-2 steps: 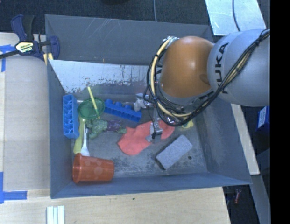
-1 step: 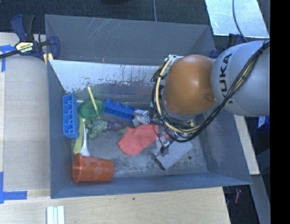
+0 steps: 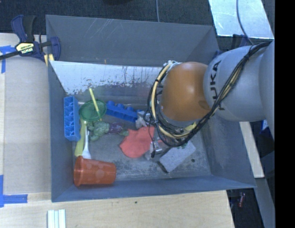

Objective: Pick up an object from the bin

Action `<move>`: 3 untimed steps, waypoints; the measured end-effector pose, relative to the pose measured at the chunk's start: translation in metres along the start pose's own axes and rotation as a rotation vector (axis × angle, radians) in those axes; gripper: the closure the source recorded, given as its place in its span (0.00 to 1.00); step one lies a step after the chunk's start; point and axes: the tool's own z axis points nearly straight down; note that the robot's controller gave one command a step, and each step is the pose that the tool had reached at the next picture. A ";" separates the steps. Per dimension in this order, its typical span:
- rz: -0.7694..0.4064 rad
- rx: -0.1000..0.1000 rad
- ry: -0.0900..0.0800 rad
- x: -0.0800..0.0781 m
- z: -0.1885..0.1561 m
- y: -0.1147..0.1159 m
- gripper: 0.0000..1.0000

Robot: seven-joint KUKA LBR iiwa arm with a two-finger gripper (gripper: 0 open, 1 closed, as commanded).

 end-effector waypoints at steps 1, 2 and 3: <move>-0.473 0.000 -0.001 -0.056 0.023 -0.024 1.00; -0.471 0.000 -0.001 -0.056 0.023 -0.024 1.00; -0.470 -0.002 0.005 -0.048 -0.033 -0.016 1.00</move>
Offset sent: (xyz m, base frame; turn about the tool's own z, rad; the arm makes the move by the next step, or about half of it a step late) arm 0.0000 0.0000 0.0000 0.0000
